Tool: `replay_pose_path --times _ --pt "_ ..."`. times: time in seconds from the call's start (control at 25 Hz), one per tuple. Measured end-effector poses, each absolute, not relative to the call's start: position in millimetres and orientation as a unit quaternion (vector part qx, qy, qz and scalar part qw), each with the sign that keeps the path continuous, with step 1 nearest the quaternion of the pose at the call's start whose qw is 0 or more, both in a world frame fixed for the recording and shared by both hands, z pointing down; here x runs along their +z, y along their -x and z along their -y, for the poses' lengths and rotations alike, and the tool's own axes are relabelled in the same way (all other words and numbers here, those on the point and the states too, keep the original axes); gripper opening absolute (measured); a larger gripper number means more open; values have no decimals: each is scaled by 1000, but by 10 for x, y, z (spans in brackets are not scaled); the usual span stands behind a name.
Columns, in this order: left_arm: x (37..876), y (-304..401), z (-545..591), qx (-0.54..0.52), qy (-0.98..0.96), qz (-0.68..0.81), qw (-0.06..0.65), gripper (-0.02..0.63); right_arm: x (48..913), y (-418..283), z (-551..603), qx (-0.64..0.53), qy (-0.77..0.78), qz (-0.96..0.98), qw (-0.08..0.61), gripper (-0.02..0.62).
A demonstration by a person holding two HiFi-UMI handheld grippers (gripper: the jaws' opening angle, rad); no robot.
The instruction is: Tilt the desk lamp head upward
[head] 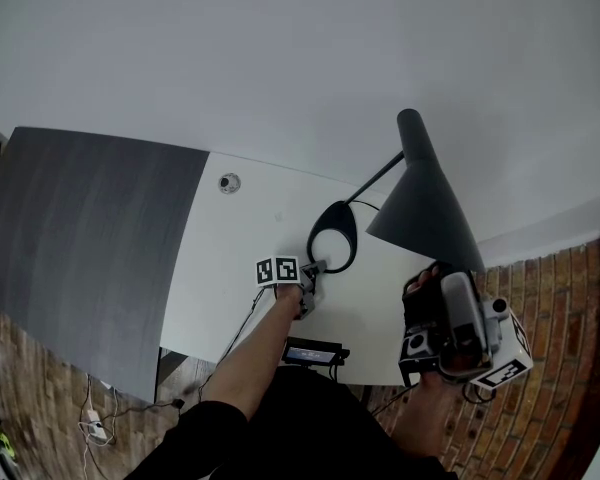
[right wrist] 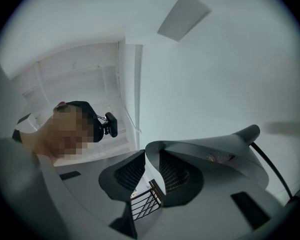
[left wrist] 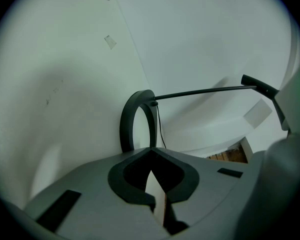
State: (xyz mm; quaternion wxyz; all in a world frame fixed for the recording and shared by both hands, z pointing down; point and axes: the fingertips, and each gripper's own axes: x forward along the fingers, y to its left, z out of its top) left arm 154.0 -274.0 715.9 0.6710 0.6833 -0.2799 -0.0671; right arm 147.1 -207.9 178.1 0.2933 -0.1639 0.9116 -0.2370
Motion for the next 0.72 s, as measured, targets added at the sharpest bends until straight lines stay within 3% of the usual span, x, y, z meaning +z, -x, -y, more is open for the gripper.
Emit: replay_pose_path --times 0.72 --pt "7167 -1528 2731 -64 -685 280 670 9 1612 -1443 2190 -246 160 -908 299 92"
